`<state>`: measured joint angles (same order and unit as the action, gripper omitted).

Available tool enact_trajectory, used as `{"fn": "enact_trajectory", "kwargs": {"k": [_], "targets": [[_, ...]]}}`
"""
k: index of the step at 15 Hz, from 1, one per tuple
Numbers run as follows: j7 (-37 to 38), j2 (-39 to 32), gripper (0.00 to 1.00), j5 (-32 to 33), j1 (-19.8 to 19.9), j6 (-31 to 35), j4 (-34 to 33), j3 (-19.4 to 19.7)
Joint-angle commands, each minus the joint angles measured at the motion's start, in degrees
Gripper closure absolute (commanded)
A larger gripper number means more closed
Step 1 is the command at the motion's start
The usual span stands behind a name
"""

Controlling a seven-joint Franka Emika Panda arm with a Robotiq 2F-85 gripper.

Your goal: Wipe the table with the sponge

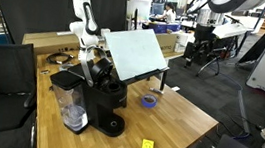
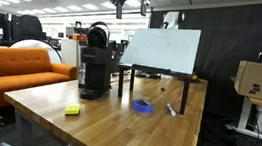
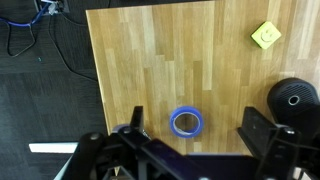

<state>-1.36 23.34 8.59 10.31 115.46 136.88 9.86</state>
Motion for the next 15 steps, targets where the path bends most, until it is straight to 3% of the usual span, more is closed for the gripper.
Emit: {"fn": "enact_trajectory", "kwargs": {"k": [1,9,15], "targets": [[-0.6,-0.2,0.00,-0.2,-0.1,0.7,0.4,-0.2],[-10.8,1.4,0.00,-5.6,-5.6,1.8,6.7,-0.2],[-17.1,3.4,0.00,-5.8,-7.9,4.8,12.9,-0.7]]}}
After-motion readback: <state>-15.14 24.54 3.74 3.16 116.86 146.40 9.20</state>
